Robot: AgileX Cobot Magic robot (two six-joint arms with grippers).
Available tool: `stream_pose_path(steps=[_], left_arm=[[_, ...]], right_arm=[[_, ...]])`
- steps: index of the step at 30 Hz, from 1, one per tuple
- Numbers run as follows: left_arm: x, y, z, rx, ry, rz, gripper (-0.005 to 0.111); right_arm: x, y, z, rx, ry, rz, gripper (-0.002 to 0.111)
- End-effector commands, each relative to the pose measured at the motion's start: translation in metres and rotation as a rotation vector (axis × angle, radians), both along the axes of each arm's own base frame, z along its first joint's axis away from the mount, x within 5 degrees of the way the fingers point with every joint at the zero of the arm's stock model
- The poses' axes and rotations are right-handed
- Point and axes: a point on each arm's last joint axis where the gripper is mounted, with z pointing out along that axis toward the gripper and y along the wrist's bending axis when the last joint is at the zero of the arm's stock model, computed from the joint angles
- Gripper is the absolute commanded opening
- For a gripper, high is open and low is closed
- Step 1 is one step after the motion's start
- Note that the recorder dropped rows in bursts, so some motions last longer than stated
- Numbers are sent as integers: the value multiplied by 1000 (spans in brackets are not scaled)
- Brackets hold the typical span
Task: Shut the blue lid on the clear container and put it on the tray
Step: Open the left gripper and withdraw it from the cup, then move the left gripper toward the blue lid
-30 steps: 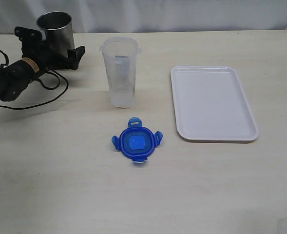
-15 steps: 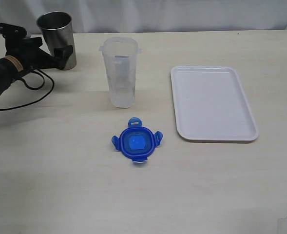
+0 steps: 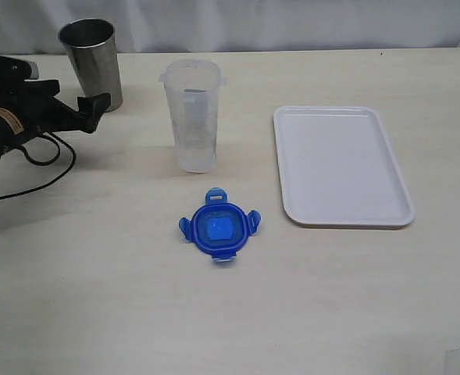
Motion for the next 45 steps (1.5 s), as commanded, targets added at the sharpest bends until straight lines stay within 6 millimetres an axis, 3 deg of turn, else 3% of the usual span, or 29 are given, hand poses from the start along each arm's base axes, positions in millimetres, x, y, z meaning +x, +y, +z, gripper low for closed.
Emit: stream_pose_path(steps=[1, 9, 16, 21, 27, 35, 42, 45], left_arm=[[-13, 1, 28, 6, -36, 9, 97], [-33, 11, 77, 152, 64, 93, 97], [-56, 31, 125, 290, 235, 270, 97], [-72, 46, 149, 293, 463, 453, 97], [-89, 51, 151, 262, 793, 570, 97], [-103, 45, 145, 223, 975, 552, 97], [-109, 16, 143, 39, 1071, 281, 97], [-117, 2, 125, 28, 1051, 239, 97]], right_arm=[[0, 0, 0, 8, -5, 1, 14], [0, 0, 0, 8, -5, 1, 14], [0, 0, 0, 8, -5, 1, 14], [0, 0, 0, 8, -5, 1, 14], [0, 0, 0, 8, -5, 1, 14], [0, 0, 0, 8, -5, 1, 14], [0, 0, 0, 8, -5, 1, 14], [0, 0, 0, 8, -5, 1, 14]])
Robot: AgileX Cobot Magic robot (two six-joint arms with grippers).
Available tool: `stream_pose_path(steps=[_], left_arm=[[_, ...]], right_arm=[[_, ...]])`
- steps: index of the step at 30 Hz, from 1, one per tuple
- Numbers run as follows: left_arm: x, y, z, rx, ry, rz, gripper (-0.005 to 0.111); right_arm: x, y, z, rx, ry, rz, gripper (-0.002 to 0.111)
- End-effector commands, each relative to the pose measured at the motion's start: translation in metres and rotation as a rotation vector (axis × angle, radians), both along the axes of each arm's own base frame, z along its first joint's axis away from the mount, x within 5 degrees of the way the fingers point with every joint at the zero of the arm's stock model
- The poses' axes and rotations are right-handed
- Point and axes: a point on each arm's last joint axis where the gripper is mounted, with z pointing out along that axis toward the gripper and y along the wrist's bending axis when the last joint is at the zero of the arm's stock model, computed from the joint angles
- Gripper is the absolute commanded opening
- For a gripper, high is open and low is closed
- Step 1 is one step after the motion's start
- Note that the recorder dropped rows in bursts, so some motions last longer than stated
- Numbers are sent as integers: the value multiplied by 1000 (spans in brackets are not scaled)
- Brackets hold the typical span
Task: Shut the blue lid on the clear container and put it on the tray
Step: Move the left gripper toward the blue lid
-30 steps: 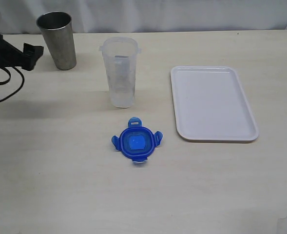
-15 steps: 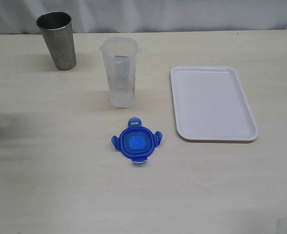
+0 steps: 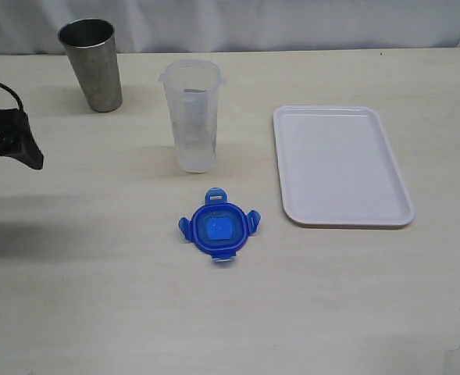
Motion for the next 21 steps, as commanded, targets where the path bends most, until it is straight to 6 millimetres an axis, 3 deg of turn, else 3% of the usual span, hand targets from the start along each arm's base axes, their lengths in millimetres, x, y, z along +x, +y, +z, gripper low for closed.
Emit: stream_pose_path(steps=[1, 10, 17, 21], left_arm=[[-8, -22, -18, -21, -65, -46, 97], [-25, -134, -33, -113, -201, -234, 96], [-30, -162, -49, -108, -227, -272, 68], [-31, -170, -48, -129, -260, -259, 65]], right_arm=[[0, 0, 0, 5, -5, 0, 14], [0, 0, 0, 5, -5, 0, 14], [0, 0, 0, 5, -5, 0, 14], [0, 0, 0, 5, -5, 0, 14]])
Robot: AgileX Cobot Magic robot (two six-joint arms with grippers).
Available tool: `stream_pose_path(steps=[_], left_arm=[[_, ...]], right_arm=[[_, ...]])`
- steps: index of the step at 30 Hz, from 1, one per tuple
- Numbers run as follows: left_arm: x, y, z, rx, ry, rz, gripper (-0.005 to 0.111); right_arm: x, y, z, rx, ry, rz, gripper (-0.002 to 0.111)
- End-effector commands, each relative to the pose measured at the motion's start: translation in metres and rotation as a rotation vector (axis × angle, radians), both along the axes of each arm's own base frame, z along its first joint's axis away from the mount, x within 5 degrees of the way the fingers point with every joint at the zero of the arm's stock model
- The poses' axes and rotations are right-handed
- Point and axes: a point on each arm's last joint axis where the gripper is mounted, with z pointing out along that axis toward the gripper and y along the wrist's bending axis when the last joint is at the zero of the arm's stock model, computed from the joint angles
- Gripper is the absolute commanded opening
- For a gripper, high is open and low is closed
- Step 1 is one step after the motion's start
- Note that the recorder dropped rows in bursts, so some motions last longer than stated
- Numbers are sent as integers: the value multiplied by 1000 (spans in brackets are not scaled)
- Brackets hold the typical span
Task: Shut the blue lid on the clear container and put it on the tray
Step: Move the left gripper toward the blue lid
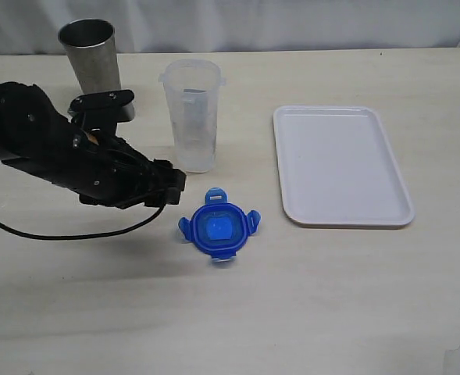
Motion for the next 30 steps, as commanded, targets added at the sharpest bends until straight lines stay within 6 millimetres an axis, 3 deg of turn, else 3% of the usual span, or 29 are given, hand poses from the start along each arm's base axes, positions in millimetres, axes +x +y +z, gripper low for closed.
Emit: stream_pose_path(steps=[1, 12, 22, 25, 26, 30], left_arm=[[-1, -10, 1, -41, -37, 35, 65], [-4, -14, 1, -102, 12, 124, 64], [-7, -12, -18, -64, 67, 126, 64], [-9, -15, -24, -65, 93, 137, 56], [-12, -20, -32, -54, 119, 129, 46], [-8, -21, -41, -43, 107, 150, 40]], right_arm=[[0, 0, 0, 5, -5, 0, 14], [0, 0, 0, 5, -5, 0, 14], [0, 0, 0, 5, -5, 0, 14], [0, 0, 0, 5, -5, 0, 14], [0, 0, 0, 5, -5, 0, 14], [0, 0, 0, 5, -5, 0, 14]])
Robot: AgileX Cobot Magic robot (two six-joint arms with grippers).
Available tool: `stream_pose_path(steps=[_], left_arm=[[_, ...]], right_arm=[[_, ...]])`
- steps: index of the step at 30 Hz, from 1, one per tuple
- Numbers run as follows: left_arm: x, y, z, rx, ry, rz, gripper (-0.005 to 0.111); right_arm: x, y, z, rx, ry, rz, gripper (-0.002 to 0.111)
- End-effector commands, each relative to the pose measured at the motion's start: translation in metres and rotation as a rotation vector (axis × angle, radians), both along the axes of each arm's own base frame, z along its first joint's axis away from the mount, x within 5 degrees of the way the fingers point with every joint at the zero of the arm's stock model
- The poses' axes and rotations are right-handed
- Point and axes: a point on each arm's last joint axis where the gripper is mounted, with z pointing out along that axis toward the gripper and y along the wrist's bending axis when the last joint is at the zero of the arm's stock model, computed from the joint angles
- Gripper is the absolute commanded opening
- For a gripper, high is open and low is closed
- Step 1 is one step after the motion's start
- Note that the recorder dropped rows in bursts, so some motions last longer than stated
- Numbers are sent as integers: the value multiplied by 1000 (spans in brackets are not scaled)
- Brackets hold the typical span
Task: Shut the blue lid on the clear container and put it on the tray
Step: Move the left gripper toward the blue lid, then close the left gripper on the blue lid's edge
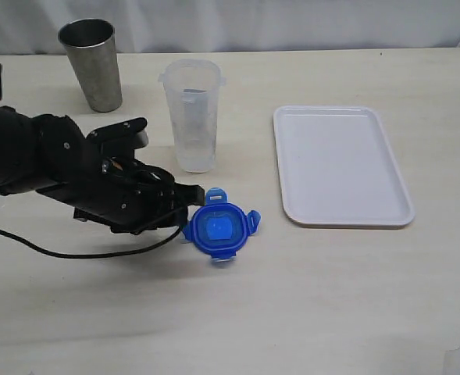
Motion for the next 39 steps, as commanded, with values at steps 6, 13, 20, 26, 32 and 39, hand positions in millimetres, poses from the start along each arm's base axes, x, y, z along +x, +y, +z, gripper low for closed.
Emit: stream_pose_path(steps=[6, 13, 20, 26, 32, 39], left_arm=[[0, -11, -21, -2, 4, 76, 40], [-5, -23, -18, -11, -69, 67, 40], [-8, -27, -18, -11, -73, 51, 40], [-8, -27, -18, -17, -69, 66, 40], [-7, -27, -21, -11, -68, 68, 40], [-8, -26, -35, 17, -37, 74, 40]], right_arm=[[0, 0, 0, 5, -5, 0, 14], [0, 0, 0, 5, -5, 0, 14], [0, 0, 0, 5, -5, 0, 14], [0, 0, 0, 5, -5, 0, 14], [0, 0, 0, 5, -5, 0, 14], [0, 0, 0, 5, -5, 0, 14]])
